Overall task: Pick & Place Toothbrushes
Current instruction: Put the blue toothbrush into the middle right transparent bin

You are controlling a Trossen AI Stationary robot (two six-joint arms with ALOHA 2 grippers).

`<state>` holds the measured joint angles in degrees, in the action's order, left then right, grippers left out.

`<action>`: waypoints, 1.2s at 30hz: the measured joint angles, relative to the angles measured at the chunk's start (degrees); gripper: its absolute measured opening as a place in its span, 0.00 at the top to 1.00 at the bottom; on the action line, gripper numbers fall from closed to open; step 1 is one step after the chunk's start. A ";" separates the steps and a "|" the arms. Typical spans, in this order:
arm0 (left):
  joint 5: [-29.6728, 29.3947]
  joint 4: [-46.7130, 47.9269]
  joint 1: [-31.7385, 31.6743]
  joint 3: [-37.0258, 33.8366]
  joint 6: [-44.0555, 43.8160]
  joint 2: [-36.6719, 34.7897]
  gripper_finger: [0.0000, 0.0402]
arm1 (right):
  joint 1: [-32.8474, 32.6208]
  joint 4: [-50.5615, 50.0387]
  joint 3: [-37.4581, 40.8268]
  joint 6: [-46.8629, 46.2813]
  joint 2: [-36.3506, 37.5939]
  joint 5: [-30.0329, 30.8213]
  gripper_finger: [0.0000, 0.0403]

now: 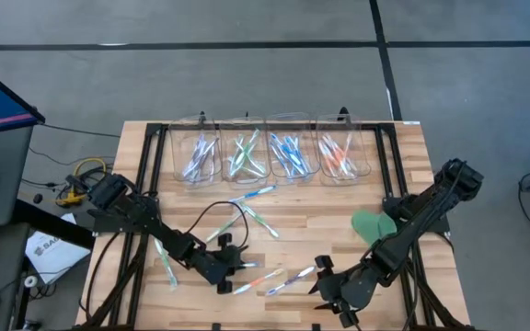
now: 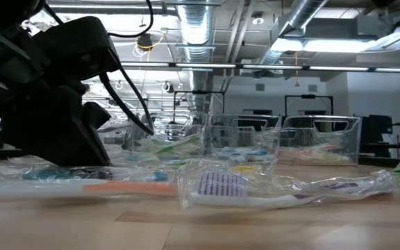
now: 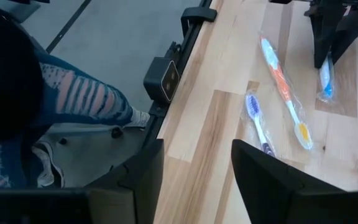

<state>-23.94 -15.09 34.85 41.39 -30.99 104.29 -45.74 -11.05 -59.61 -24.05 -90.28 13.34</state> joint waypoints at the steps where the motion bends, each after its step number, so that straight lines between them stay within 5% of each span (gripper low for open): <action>1: -0.27 0.00 0.00 0.11 -0.02 0.00 0.96 | 0.00 0.00 0.00 0.00 0.00 0.01 0.55; 11: -2.01 -0.15 0.04 2.83 1.79 -2.00 0.96 | -0.11 -0.24 0.00 -1.51 0.00 0.02 0.58; 18: -11.48 -1.08 1.59 2.83 7.35 -15.23 0.96 | 0.08 -0.43 0.00 -2.87 0.00 0.25 0.58; 24: -19.77 -12.29 4.83 2.86 21.95 -23.86 0.96 | 0.52 -0.10 0.02 -2.23 0.00 4.21 0.61; 30: -14.67 -30.66 5.37 2.86 34.41 -20.58 0.96 | 0.92 1.59 0.02 0.75 -0.77 13.44 0.64; 36: -7.12 -46.44 4.74 2.86 39.37 -13.36 0.96 | 1.95 5.24 0.05 2.24 -2.66 15.25 0.67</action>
<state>-31.06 -61.54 39.59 44.25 8.38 90.93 -43.79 -5.81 -59.57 -21.81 -92.94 28.59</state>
